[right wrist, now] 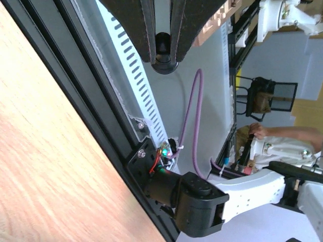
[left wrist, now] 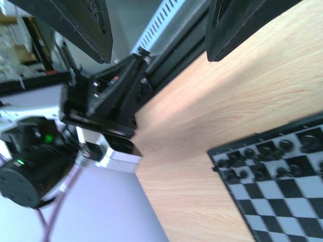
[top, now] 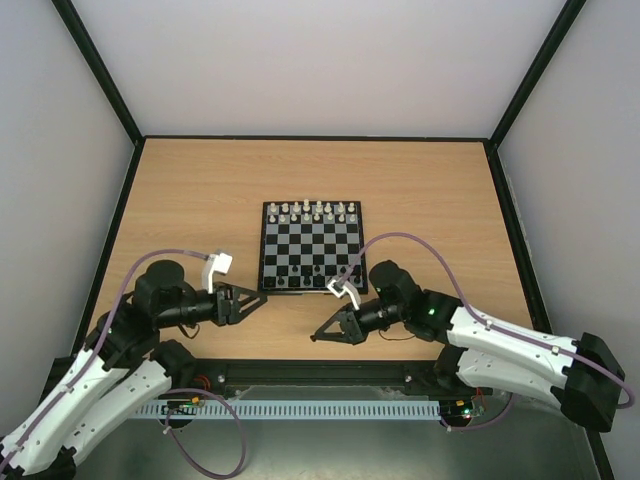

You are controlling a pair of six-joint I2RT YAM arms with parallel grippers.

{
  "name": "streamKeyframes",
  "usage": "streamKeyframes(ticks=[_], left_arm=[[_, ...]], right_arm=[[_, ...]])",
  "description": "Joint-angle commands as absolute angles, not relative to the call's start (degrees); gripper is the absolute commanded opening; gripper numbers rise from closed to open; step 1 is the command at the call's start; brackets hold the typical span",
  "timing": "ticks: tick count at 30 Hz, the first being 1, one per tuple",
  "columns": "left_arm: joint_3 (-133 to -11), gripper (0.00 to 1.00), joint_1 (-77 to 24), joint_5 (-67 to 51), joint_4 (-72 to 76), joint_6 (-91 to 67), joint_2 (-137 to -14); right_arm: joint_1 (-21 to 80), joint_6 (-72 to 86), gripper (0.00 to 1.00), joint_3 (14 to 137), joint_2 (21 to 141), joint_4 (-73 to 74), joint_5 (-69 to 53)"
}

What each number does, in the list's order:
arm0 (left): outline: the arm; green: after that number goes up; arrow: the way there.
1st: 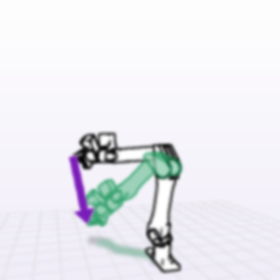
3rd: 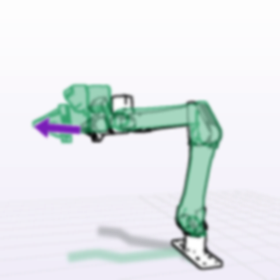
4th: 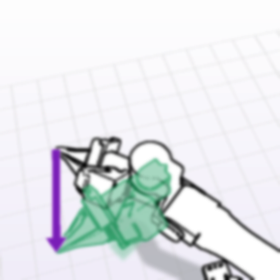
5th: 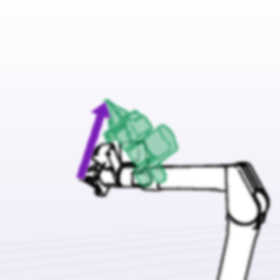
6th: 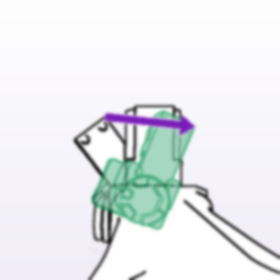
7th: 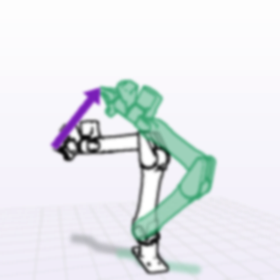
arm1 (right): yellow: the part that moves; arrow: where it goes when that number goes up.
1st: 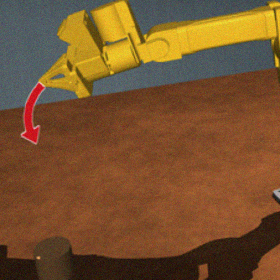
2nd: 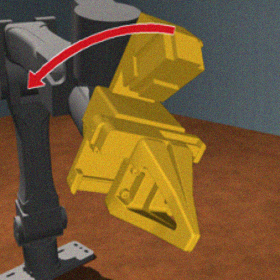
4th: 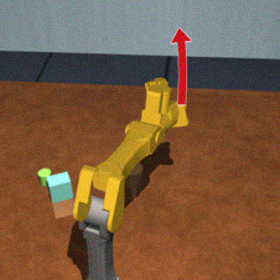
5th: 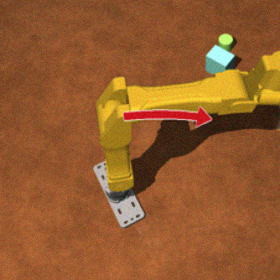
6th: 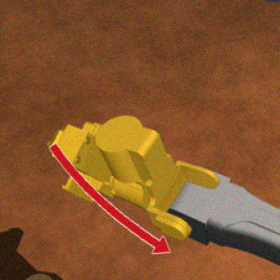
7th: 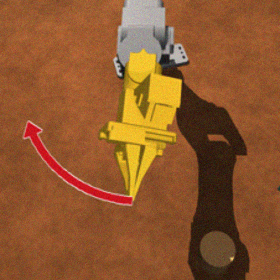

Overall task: Set up the chess pieces on the board
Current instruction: Place the chess piece on the chessboard.

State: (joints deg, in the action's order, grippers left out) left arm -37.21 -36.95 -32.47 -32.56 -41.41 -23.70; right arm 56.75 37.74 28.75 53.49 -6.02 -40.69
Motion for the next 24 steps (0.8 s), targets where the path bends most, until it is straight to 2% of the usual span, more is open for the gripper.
streamKeyframes(ticks=[1, 6, 7, 9, 10, 19, 24], left_arm=[[-39.2, 0.54, -36.7, -22.9, -35.2, -39.9, -26.5], [-38.2, 0.56, -36.7, -16.6, -36.1, -40.0, -27.9], [-38.0, 0.62, -36.7, -14.7, -36.7, -39.9, -27.7], [-37.9, 0.94, -36.7, -12.5, -37.7, -39.7, -27.0], [-37.8, 0.98, -36.7, -11.9, -38.2, -39.6, -26.5], [-36.9, 0.99, -36.7, -8.2, -41.7, -40.4, -23.0], [-36.0, 0.99, -36.7, -3.5, -44.0, -42.7, -22.2]], right_arm=[[56.8, 37.8, 0.02, 27.5, 50.5, -2.3, -36.0], [56.7, 36.6, 0.02, 29.5, 52.0, 0.8, -32.3], [56.7, 36.6, 0.02, 30.1, 52.8, 1.0, -31.9], [56.7, 35.9, 0.02, 31.3, 54.5, 1.3, -31.5], [56.8, 34.9, 0.02, 32.2, 55.6, 1.3, -31.4], [56.7, 30.5, 0.02, 50.1, 71.2, 6.2, -31.8], [56.5, 26.3, 0.02, 62.9, 80.3, 14.8, -26.4]])
